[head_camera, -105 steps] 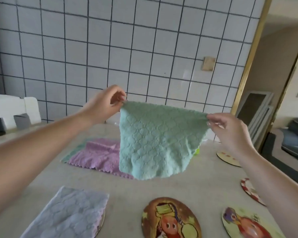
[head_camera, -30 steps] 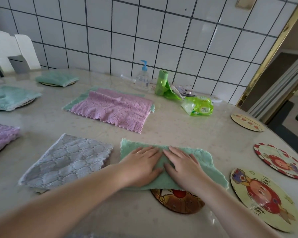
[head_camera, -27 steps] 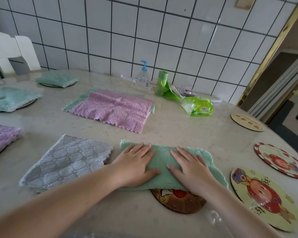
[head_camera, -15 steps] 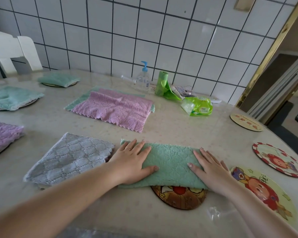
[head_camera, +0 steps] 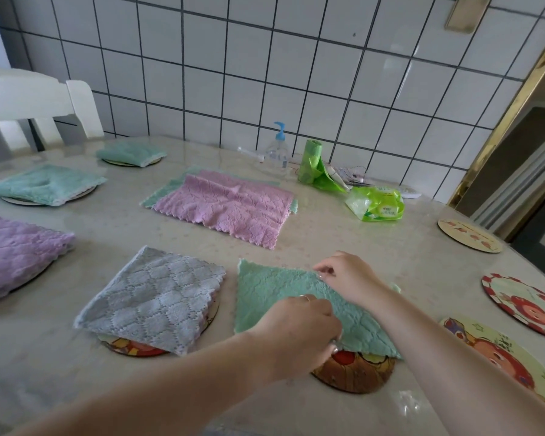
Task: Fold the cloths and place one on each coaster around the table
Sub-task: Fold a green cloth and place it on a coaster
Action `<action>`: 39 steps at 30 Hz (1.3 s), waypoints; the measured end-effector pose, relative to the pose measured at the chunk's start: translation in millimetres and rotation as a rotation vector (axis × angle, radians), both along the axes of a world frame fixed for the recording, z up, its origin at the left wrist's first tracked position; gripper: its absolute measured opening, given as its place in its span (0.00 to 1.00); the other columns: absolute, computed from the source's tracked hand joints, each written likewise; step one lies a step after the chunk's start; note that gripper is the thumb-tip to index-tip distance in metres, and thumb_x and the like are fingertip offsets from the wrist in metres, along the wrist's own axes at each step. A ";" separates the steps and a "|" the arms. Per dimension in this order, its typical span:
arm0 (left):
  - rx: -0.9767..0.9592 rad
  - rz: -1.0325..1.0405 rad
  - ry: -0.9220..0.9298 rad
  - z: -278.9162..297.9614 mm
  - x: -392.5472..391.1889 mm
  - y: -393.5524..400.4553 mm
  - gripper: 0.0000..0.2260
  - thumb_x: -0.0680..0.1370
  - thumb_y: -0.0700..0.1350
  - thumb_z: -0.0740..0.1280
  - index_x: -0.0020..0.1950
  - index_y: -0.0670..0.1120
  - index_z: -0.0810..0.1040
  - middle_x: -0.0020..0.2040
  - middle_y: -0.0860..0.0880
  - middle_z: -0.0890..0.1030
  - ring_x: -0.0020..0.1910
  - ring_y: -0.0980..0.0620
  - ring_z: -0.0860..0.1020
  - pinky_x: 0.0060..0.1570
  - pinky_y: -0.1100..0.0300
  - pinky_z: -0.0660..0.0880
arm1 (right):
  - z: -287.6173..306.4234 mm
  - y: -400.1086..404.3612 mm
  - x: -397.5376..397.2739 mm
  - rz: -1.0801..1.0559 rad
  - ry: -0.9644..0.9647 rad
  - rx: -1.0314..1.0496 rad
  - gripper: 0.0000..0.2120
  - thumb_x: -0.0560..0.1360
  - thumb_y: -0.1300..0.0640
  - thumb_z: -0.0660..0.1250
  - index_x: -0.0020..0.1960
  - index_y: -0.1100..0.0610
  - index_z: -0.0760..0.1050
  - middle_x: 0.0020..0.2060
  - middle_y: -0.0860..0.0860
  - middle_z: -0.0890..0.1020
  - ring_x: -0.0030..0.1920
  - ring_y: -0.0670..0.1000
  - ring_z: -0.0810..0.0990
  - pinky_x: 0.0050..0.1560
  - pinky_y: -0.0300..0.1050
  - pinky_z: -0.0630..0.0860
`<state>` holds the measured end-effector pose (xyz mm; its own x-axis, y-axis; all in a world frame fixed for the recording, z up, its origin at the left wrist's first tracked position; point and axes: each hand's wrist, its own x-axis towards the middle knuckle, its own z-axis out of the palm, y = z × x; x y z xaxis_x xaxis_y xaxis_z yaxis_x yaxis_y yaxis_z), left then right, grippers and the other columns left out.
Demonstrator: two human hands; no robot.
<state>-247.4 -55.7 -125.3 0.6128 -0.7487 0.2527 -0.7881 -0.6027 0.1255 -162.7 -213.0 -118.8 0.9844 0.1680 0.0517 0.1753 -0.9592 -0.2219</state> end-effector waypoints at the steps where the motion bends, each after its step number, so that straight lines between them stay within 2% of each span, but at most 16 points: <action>1: 0.007 -0.010 -0.036 -0.9 -1.3 -0.3 0.10 0.76 0.46 0.61 0.52 0.48 0.79 0.48 0.48 0.78 0.48 0.45 0.76 0.44 0.52 0.76 | 1.3 0.4 3.5 0.000 0.018 -0.020 0.11 0.75 0.54 0.66 0.56 0.50 0.79 0.53 0.49 0.80 0.52 0.49 0.79 0.56 0.47 0.75; 3: 0.042 -0.029 -0.089 -5.1 -3.0 -0.3 0.02 0.70 0.44 0.68 0.41 0.48 0.80 0.38 0.50 0.76 0.37 0.48 0.76 0.31 0.60 0.75 | 6.0 0.4 7.7 0.003 0.075 -0.037 0.10 0.74 0.55 0.67 0.55 0.52 0.79 0.52 0.49 0.81 0.52 0.50 0.79 0.54 0.44 0.74; 5: 0.054 -0.050 -0.112 -9.2 -3.6 -0.1 0.05 0.63 0.43 0.72 0.33 0.50 0.77 0.31 0.52 0.73 0.29 0.51 0.73 0.23 0.66 0.69 | 10.8 0.4 9.0 0.018 0.129 -0.059 0.11 0.74 0.55 0.66 0.56 0.54 0.78 0.52 0.50 0.81 0.52 0.50 0.78 0.53 0.44 0.74; 10: 0.051 -0.037 -0.138 -8.6 -4.5 -1.0 0.09 0.60 0.41 0.73 0.28 0.49 0.73 0.29 0.52 0.71 0.26 0.51 0.71 0.20 0.67 0.65 | 18.8 3.7 12.8 0.049 0.202 -0.144 0.14 0.76 0.53 0.64 0.60 0.57 0.76 0.57 0.52 0.80 0.55 0.52 0.77 0.51 0.41 0.71; 13: 0.015 -0.028 -0.112 -9.3 -3.5 0.9 0.06 0.62 0.41 0.72 0.30 0.49 0.75 0.30 0.52 0.71 0.27 0.51 0.71 0.20 0.66 0.65 | 20.4 3.8 10.3 0.054 0.198 -0.141 0.15 0.75 0.53 0.63 0.60 0.56 0.75 0.55 0.53 0.79 0.53 0.52 0.77 0.46 0.41 0.69; 17: -0.112 0.001 -0.169 -5.1 -2.7 8.3 0.03 0.67 0.44 0.66 0.36 0.52 0.78 0.32 0.54 0.74 0.30 0.53 0.73 0.29 0.61 0.72 | 23.1 -8.1 3.0 -0.003 0.119 0.123 0.04 0.74 0.53 0.63 0.48 0.52 0.73 0.42 0.50 0.78 0.41 0.51 0.76 0.39 0.44 0.70; 21: -0.327 0.113 -0.111 16.1 -7.2 24.7 0.08 0.71 0.49 0.58 0.42 0.52 0.76 0.28 0.52 0.77 0.25 0.51 0.73 0.28 0.63 0.70 | 45.3 -19.7 -8.4 -0.029 0.047 0.466 0.02 0.76 0.58 0.64 0.47 0.56 0.75 0.42 0.53 0.80 0.41 0.50 0.76 0.40 0.43 0.68; 24: -0.522 0.205 0.065 31.8 -10.2 42.6 0.08 0.74 0.51 0.57 0.51 0.55 0.71 0.32 0.53 0.80 0.30 0.52 0.78 0.32 0.57 0.75 | 68.3 -23.2 -22.7 -0.048 0.063 0.733 0.02 0.76 0.61 0.63 0.47 0.55 0.74 0.40 0.52 0.79 0.37 0.48 0.75 0.36 0.41 0.68; 27: -0.820 0.193 0.311 40.1 -5.9 56.5 0.06 0.75 0.47 0.57 0.48 0.53 0.72 0.35 0.50 0.82 0.34 0.54 0.81 0.38 0.53 0.77 | 84.8 -24.3 -41.3 -0.015 0.215 0.990 0.09 0.77 0.64 0.61 0.51 0.52 0.73 0.42 0.54 0.81 0.36 0.51 0.78 0.31 0.41 0.76; 30: -1.157 0.230 0.690 42.6 -1.2 59.1 0.07 0.80 0.41 0.56 0.45 0.48 0.71 0.36 0.45 0.77 0.32 0.51 0.79 0.39 0.53 0.77 | 86.9 -22.9 -54.7 0.036 0.319 1.068 0.18 0.77 0.67 0.59 0.59 0.48 0.73 0.47 0.54 0.83 0.42 0.54 0.82 0.39 0.46 0.81; 32: -1.246 0.261 0.944 43.0 -0.8 55.7 0.06 0.81 0.42 0.56 0.46 0.46 0.71 0.37 0.47 0.75 0.32 0.51 0.76 0.37 0.56 0.77 | 81.8 -20.7 -60.2 0.072 0.404 1.051 0.22 0.77 0.68 0.58 0.63 0.47 0.73 0.49 0.51 0.84 0.46 0.56 0.82 0.48 0.50 0.79; 33: -1.240 0.278 0.995 39.6 1.7 54.1 0.04 0.80 0.42 0.58 0.49 0.47 0.71 0.39 0.48 0.76 0.34 0.51 0.76 0.38 0.56 0.77 | 77.2 -20.3 -61.3 0.089 0.444 1.019 0.22 0.77 0.68 0.58 0.64 0.47 0.73 0.53 0.54 0.83 0.50 0.60 0.80 0.54 0.53 0.76; 34: -1.222 0.292 1.023 35.9 4.4 52.5 0.04 0.79 0.42 0.61 0.53 0.49 0.72 0.42 0.50 0.77 0.38 0.52 0.77 0.41 0.56 0.78 | 73.4 -19.4 -63.3 0.090 0.463 0.985 0.22 0.76 0.67 0.59 0.64 0.46 0.74 0.58 0.57 0.80 0.54 0.64 0.77 0.58 0.57 0.72; 35: -1.173 0.311 1.002 30.1 9.2 52.7 0.09 0.78 0.41 0.64 0.56 0.52 0.72 0.48 0.50 0.78 0.43 0.52 0.78 0.48 0.54 0.79 | 69.9 -19.4 -64.9 0.080 0.454 0.965 0.23 0.76 0.67 0.59 0.63 0.45 0.74 0.60 0.55 0.79 0.59 0.66 0.74 0.62 0.61 0.68; 37: -1.025 0.336 0.872 23.6 18.1 52.7 0.20 0.75 0.41 0.67 0.64 0.57 0.69 0.58 0.51 0.76 0.54 0.51 0.78 0.58 0.51 0.75 | 64.4 -21.7 -68.2 0.063 0.381 0.967 0.24 0.76 0.67 0.60 0.63 0.43 0.74 0.59 0.41 0.77 0.63 0.59 0.73 0.66 0.62 0.66; 39: -0.898 0.316 0.822 22.8 25.1 50.6 0.25 0.75 0.41 0.67 0.70 0.57 0.66 0.62 0.52 0.74 0.58 0.53 0.76 0.62 0.53 0.72 | 60.4 -21.5 -72.1 0.078 0.302 0.956 0.25 0.75 0.66 0.62 0.65 0.42 0.71 0.64 0.36 0.70 0.69 0.48 0.68 0.70 0.53 0.64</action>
